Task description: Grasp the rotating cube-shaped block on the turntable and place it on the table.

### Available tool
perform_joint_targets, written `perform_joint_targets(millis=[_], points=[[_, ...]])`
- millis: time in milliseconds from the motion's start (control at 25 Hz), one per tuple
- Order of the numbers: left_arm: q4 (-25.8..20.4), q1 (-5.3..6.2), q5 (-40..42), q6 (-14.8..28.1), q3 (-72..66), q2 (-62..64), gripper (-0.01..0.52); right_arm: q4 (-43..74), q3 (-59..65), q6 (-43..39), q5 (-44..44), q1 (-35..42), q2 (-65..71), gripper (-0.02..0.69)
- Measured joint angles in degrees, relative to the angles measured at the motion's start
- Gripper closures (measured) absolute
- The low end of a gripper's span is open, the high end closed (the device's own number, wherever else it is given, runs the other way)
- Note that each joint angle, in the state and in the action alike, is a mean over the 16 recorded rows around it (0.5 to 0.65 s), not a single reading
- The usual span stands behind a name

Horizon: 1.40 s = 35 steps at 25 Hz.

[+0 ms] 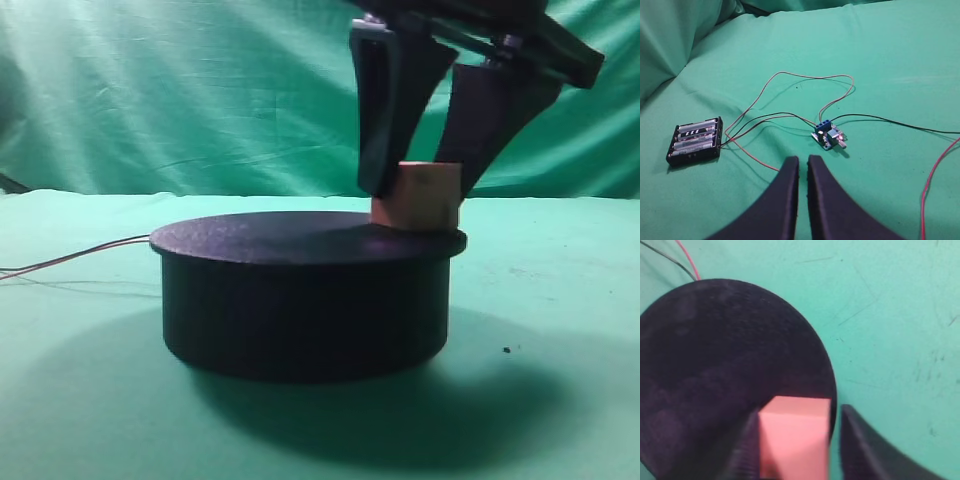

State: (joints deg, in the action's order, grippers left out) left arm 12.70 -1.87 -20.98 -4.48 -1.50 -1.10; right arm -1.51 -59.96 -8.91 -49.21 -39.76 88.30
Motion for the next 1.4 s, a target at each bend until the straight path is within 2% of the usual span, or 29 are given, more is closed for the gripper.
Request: perform_joint_targets(millis=[200,440,720,880,1000,1160,1400], points=[[0.0,0.0,0.0,0.0,0.0,0.0,0.514,5.13,3.95,-4.66,-1.0,0.0,-5.1,0.427],[0.0,0.0,0.0,0.0,0.0,0.0,0.514,7.45,12.23,-8.69,3.68,0.0,-7.51,0.419],[0.0,0.0,0.0,0.0,0.0,0.0,0.514,5.31,18.92,-9.87,10.72,0.0,-4.91,0.302],[0.0,0.0,0.0,0.0,0.0,0.0,0.514,5.0,18.22,-10.52,10.21,0.0,-5.65,0.235],[0.0,0.0,0.0,0.0,0.0,0.0,0.514,5.09,17.06,-11.04,7.82,0.0,-8.64,0.225],[0.0,0.0,0.0,0.0,0.0,0.0,0.514,5.3,15.52,-11.72,3.53,0.0,-15.43,0.297],[0.0,0.0,0.0,0.0,0.0,0.0,0.514,5.76,14.93,-12.07,-1.21,0.0,-28.22,0.502]])
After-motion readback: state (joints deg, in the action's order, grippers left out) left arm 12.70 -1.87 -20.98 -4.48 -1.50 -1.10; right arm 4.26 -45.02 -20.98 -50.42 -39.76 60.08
